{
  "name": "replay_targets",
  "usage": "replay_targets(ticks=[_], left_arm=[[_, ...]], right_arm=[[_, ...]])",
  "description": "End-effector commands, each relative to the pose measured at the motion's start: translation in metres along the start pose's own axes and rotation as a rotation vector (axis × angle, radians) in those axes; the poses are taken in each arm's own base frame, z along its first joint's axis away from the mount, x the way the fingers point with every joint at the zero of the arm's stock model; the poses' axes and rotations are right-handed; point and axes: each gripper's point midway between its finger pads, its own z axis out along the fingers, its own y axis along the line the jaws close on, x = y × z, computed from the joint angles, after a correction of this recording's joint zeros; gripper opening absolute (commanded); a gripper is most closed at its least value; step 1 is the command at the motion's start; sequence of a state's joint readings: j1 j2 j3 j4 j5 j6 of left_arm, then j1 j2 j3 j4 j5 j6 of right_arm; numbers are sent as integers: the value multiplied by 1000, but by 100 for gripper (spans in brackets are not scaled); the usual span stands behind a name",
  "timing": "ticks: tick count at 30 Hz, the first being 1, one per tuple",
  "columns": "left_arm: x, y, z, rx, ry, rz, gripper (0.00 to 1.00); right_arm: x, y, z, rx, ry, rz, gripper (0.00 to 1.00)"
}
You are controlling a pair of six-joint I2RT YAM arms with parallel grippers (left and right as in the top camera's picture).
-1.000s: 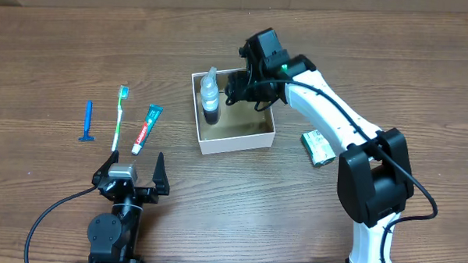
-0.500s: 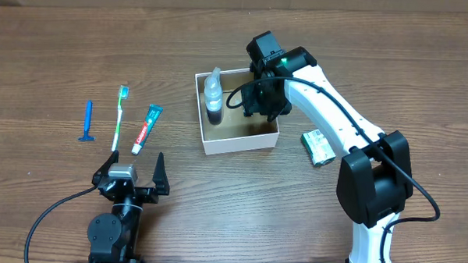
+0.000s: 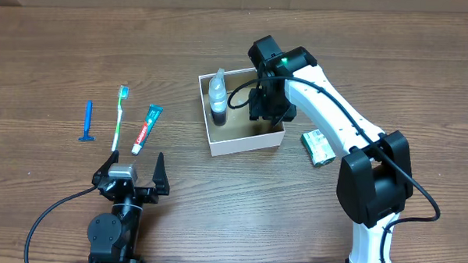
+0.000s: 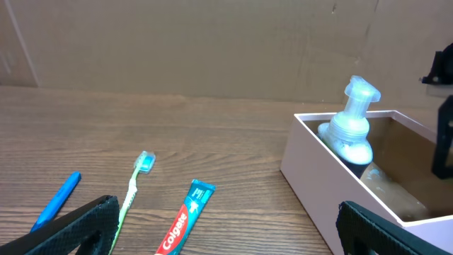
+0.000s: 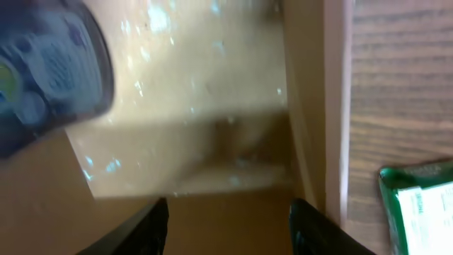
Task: Pack container
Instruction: 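Open the right gripper and raise it out of the box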
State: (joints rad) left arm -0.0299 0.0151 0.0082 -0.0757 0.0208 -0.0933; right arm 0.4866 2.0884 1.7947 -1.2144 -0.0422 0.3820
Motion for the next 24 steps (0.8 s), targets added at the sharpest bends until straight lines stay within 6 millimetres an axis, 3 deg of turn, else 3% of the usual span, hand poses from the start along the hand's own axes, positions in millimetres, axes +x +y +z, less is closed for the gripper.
replay_targets(ticks=[1,7,15,24], left_arm=[[-1,4,0,-19,-7,22,100],[0,4,0,-19,-6,22,100],[0,4,0,-19,-6,22,100],[0,4,0,-19,-6,22,100]], right_arm=[[-19,12,-9,-40,-80,-35,61],[-33,18,-20,-55,-140,-88,62],[-73,24,-49,-49,-309,-205,62],[-108,-14,-59,156,-445,-217,61]])
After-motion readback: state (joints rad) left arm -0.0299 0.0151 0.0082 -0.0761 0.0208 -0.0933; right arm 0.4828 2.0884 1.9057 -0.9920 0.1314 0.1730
